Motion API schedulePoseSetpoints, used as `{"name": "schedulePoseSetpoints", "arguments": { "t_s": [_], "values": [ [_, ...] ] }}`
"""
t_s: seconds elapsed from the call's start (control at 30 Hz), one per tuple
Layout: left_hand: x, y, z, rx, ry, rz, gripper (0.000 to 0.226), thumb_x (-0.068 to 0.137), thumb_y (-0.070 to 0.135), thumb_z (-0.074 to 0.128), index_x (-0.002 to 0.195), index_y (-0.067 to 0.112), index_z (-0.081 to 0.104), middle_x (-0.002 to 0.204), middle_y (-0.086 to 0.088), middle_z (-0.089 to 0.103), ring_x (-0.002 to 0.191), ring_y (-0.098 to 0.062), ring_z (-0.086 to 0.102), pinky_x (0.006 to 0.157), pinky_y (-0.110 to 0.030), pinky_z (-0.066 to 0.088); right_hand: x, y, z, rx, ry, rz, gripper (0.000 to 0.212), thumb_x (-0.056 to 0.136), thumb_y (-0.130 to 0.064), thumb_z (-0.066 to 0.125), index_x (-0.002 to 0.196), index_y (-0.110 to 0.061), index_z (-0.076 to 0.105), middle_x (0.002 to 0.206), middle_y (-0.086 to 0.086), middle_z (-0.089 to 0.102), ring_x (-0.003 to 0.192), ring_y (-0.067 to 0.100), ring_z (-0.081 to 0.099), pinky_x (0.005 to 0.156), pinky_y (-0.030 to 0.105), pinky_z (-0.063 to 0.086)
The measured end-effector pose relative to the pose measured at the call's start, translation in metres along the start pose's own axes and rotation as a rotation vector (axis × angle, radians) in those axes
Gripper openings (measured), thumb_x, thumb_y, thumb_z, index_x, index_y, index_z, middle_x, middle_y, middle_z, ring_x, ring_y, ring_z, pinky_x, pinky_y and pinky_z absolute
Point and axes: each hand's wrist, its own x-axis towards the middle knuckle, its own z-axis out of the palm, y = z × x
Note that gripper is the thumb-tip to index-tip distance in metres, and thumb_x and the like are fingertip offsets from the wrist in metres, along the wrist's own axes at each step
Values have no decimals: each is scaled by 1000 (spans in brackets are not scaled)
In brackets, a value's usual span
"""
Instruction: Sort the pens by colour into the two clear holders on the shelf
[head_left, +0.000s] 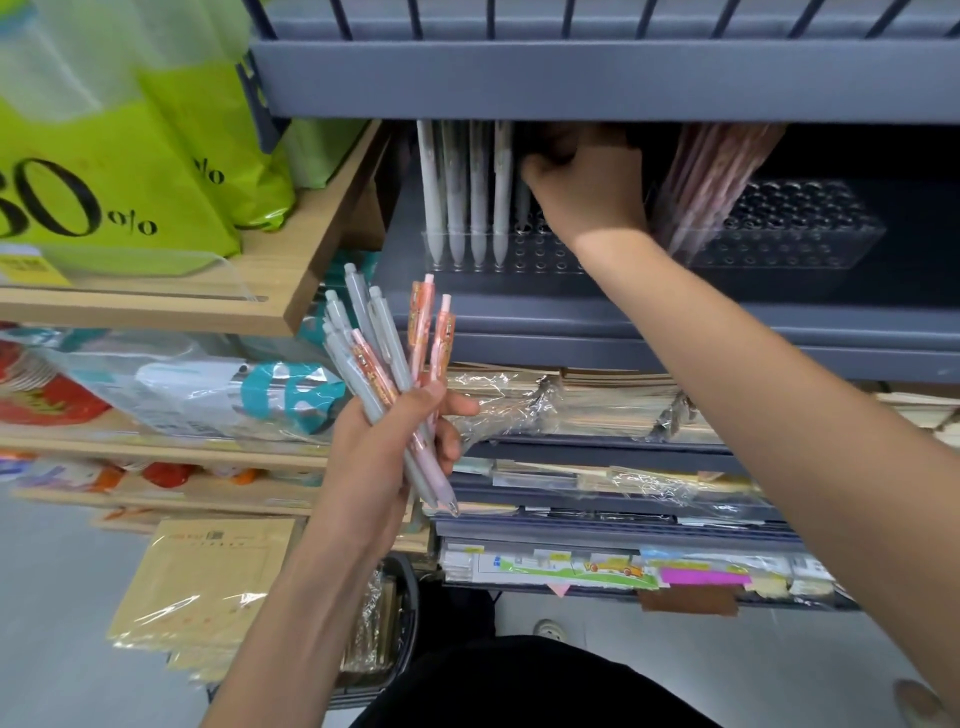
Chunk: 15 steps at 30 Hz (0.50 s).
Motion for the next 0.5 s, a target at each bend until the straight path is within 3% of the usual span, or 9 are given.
{"name": "schedulePoseSetpoints", "arguments": {
  "t_s": [0.1, 0.23, 0.5],
  "values": [
    [-1, -2, 0, 4, 0, -4, 25, 88, 22, 66, 111, 13, 62, 88, -15, 73, 53, -17, 56, 48, -26, 49, 0, 0, 2, -47, 9, -38, 26, 85, -26, 56, 104, -12, 68, 104, 7, 72, 103, 29, 65, 87, 29, 50],
    [-2, -2, 0, -4, 6, -5, 26, 88, 21, 66, 112, 12, 60, 87, -14, 73, 52, -17, 55, 47, -26, 48, 3, 2, 3, -77, -7, -65, 24, 87, -24, 56, 104, -11, 67, 99, 8, 70, 97, 29, 64, 75, 21, 40],
    [-1, -2, 6, -19, 43, -3, 23, 89, 22, 66, 108, 9, 67, 98, -20, 74, 61, -18, 64, 50, -25, 51, -1, 6, -4, -1, -36, -42, 20, 88, -22, 57, 101, -11, 68, 95, 0, 71, 99, 23, 66, 86, 27, 50]
  ]
}}
